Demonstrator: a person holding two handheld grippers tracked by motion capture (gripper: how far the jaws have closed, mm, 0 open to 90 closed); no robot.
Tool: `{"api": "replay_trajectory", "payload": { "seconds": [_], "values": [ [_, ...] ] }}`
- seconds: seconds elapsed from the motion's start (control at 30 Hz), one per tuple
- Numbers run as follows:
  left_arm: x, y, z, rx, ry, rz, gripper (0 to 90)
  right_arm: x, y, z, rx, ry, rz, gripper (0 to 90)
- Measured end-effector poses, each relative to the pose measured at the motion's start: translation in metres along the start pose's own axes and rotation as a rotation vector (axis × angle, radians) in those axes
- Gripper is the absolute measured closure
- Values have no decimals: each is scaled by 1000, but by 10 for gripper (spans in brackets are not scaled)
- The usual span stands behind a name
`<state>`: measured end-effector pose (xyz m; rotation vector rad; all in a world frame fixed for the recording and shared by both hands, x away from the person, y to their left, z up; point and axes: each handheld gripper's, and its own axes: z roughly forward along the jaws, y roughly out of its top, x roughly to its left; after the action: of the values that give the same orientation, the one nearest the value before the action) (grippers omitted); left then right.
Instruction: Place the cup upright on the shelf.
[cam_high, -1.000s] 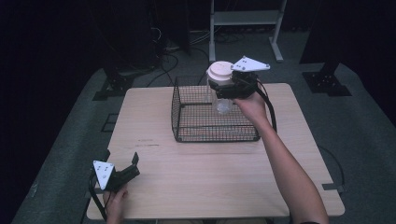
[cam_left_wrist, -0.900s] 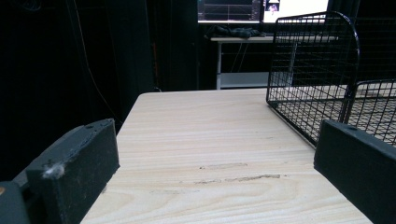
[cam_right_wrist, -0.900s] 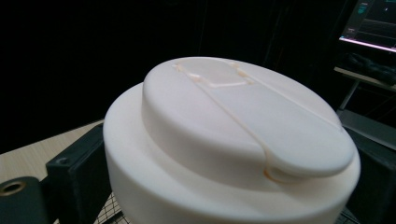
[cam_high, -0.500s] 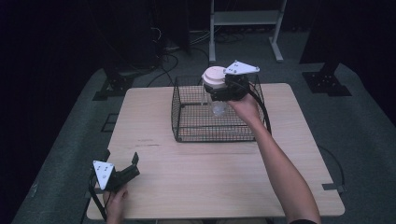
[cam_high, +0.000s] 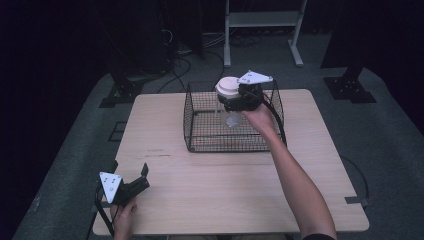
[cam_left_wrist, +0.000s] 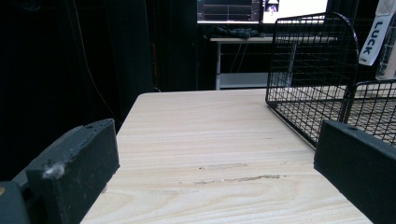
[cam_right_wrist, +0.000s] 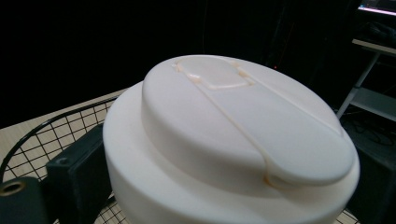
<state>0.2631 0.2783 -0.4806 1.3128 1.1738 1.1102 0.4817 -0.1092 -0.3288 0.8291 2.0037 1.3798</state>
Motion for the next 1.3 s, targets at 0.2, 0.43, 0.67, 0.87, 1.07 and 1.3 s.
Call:
{"api": "replay_trajectory", "payload": {
  "seconds": [0.2, 0.43, 0.67, 0.87, 1.07, 1.3],
  "values": [
    [0, 0, 0, -3, -1, -2, 0, -2, -7, 7, 5, 3, 11, 43],
    [0, 0, 0, -4, -1, -1, 0, -3, -19, 16, 22, 7, 26, 43],
    [0, 0, 0, -4, -1, -2, 0, -7, -27, 22, 34, 11, 49, 43],
    [0, 0, 0, -5, -2, -2, 0, -6, -30, 26, 40, 10, 46, 43],
    [0, 0, 0, -5, -3, -2, 0, -6, -34, 30, 47, 12, 40, 43],
    [0, 0, 0, -5, -3, -2, 0, -6, -40, 34, 78, 16, 36, 43]
  ]
}}
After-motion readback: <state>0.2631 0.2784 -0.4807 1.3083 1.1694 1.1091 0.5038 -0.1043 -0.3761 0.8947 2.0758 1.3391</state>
